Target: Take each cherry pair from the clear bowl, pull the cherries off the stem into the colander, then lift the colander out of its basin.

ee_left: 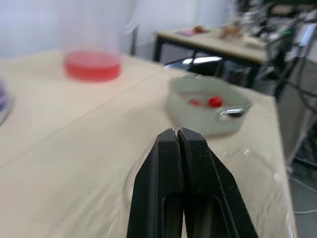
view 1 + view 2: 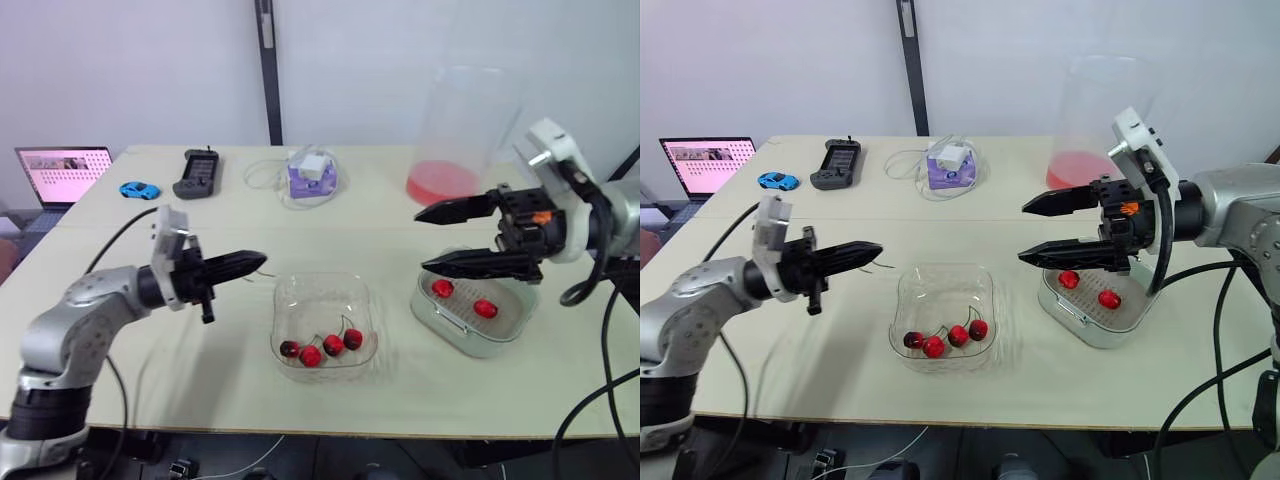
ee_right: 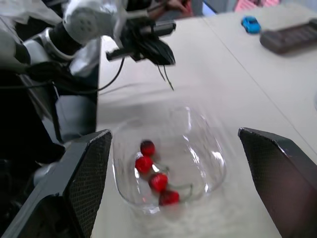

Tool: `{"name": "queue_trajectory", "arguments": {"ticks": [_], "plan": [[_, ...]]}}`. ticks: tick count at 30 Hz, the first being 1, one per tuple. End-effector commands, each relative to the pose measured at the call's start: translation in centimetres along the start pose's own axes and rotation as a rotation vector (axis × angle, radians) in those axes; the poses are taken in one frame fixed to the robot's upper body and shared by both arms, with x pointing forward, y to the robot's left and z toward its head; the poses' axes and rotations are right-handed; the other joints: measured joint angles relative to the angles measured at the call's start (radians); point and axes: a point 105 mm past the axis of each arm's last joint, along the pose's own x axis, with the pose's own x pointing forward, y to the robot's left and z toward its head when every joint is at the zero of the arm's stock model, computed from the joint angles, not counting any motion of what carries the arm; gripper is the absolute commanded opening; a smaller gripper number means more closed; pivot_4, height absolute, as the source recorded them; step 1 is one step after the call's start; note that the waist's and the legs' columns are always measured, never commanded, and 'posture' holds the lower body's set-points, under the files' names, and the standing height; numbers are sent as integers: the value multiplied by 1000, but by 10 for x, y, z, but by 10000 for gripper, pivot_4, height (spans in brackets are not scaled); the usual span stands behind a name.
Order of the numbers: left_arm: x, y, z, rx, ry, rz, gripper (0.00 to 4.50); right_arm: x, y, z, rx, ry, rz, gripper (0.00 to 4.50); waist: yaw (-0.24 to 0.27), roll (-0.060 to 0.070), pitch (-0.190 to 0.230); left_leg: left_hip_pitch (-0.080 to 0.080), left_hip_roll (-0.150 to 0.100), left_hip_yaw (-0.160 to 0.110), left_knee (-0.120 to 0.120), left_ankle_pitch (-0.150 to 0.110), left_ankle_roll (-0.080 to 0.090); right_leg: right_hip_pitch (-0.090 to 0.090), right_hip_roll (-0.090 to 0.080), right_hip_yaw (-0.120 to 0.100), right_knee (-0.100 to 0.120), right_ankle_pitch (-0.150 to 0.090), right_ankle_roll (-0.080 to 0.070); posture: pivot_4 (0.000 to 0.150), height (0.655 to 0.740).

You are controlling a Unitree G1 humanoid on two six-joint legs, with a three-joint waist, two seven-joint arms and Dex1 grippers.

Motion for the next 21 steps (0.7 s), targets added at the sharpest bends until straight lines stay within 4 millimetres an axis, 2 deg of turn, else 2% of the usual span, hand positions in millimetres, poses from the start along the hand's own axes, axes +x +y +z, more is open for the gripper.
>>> {"name": "queue_trajectory", "arguments": {"ticks": [1,8,18,21], "plan": [[-38,-1,-21,-71,90,105,0,10,-5,3,-53,-12,27,43916,-8,0,0,0,0,0,0,0,0,0,0,0,0,0,0,1500,7332],[-71,6,-81,-267,313,270,0,20,-13,-5,-57,2,37,43916,8,0,0,0,0,0,0,0,0,0,-1,0,0,0,0,1500,7332],[-88,28,-106,-345,357,377,0,16,-18,-8,-49,10,-3,43916,-1,0,0,0,0,0,-1,0,0,-1,0,0,0,0,0,1500,7332],[-92,34,-104,-334,351,393,9032,15,-18,-7,-48,13,-14,45000,-3,0,0,0,0,0,-1,0,0,-1,0,0,0,0,0,1500,7332]]}}
